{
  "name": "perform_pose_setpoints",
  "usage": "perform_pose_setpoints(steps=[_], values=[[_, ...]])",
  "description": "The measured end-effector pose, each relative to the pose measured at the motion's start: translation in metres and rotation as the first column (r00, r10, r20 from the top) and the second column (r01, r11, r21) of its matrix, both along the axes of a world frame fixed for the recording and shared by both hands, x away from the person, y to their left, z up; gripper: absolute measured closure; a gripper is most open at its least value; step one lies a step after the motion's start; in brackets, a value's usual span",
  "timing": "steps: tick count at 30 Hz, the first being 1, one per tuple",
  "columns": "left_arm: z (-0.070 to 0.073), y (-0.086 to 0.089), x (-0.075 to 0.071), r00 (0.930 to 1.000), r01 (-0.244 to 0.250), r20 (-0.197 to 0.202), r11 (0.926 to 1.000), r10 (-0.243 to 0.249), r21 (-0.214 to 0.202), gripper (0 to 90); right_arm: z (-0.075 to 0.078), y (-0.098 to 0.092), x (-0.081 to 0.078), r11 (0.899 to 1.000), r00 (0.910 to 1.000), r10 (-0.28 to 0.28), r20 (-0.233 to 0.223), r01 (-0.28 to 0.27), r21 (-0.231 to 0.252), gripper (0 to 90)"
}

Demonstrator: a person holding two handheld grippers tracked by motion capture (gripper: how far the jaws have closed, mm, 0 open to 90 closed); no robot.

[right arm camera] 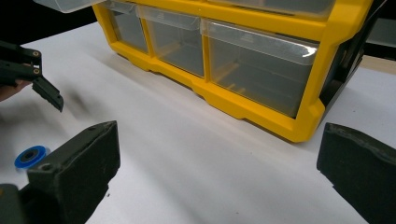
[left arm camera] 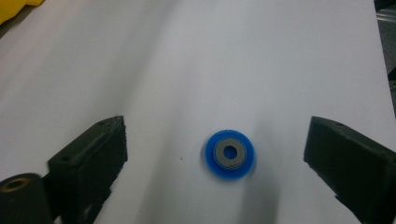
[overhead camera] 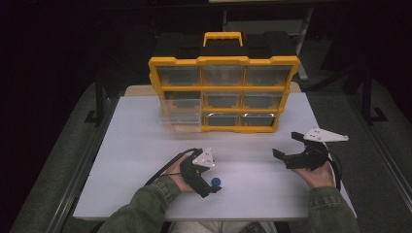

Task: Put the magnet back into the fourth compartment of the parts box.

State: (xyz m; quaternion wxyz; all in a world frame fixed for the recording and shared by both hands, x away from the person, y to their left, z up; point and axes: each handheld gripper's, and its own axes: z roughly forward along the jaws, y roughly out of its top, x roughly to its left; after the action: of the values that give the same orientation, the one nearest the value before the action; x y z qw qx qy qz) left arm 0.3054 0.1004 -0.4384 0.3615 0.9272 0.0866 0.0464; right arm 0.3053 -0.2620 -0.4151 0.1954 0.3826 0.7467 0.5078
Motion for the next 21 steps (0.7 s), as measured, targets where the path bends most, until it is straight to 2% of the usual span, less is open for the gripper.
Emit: perform_pose_setpoints(steps=[1, 5, 6, 7, 14, 21], values=[[-0.0001, -0.0001, -0.0004, 1.0, 0.004, 0.0, 1.0, -0.004, -0.002, 8.5, 0.0001, 0.0, -0.0001, 1.0, 1.0, 0.0, 0.0, 0.0, 0.0, 0.0], [-0.0011, -0.0004, -0.0014, 0.9995, 0.03, 0.004, 0.9996, -0.03, 0.003, 24.9, -0.0002, 0.0002, 0.0001, 1.0, 1.0, 0.0, -0.002, 0.0, -0.003, 0.0], [-0.0016, -0.0004, -0.0016, 0.9995, 0.032, 0.002, 0.9995, -0.032, 0.008, 24.9, -0.0002, 0.0002, 0.0001, 1.0, 1.0, 0.0, -0.002, 0.0, -0.003, 0.0], [-0.0021, -0.0003, -0.0015, 0.9992, 0.041, 0.006, 0.9991, -0.041, 0.011, 30.3, -0.0003, 0.0004, 0.0002, 1.0, 1.0, 0.001, -0.003, -0.001, -0.004, 0.0], [-0.0032, -0.0009, -0.0019, 0.9974, 0.071, -0.006, 0.9973, -0.071, 0.015, 38.5, -0.0001, -0.0001, 0.0002, 1.0, 1.0, 0.001, -0.002, -0.001, -0.004, 0.0], [-0.0051, -0.0028, -0.0014, 0.9966, 0.083, -0.006, 0.9963, -0.083, 0.025, 42.3, 0.0, -0.0003, 0.0001, 1.0, 1.0, -0.001, -0.002, 0.001, -0.005, 0.0]])
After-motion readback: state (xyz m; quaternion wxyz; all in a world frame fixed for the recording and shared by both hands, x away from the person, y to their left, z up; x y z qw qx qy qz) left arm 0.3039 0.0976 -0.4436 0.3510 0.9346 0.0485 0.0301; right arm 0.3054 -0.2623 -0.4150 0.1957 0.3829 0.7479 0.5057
